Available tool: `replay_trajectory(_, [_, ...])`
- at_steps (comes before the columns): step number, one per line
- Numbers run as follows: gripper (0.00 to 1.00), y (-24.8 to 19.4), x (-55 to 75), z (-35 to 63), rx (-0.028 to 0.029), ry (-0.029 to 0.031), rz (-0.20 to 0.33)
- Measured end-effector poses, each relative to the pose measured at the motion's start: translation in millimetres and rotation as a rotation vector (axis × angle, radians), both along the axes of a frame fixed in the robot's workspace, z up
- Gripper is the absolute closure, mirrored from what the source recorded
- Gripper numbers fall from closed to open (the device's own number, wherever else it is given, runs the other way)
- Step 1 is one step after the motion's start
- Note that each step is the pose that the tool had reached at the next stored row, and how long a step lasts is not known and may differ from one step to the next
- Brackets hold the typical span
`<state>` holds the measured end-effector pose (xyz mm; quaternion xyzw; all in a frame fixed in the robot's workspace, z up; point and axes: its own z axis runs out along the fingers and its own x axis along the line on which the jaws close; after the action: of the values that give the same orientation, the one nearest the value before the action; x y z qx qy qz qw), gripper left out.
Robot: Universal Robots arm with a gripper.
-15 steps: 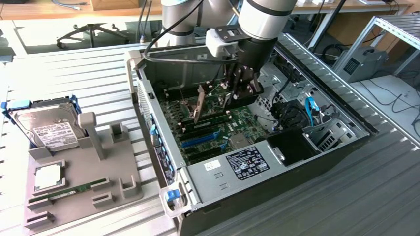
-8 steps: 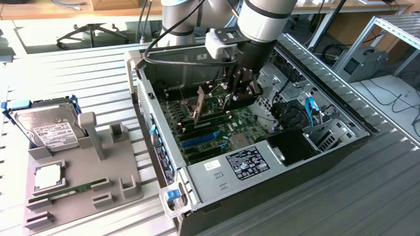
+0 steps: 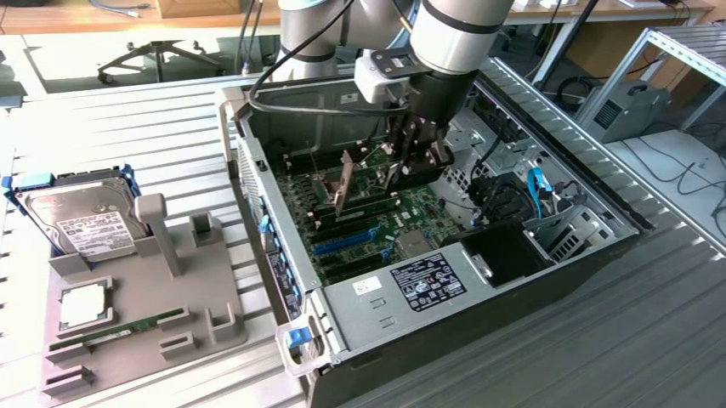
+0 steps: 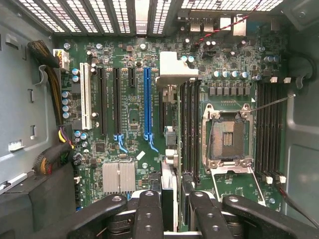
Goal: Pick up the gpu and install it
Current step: 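Insert the gpu into the slot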
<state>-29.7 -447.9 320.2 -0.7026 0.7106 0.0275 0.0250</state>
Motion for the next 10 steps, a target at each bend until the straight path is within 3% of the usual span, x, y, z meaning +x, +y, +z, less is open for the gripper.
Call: replay_trajectory(10, [0.74,0.0,-0.1,-1.5,0.0000,0.0000,0.000])
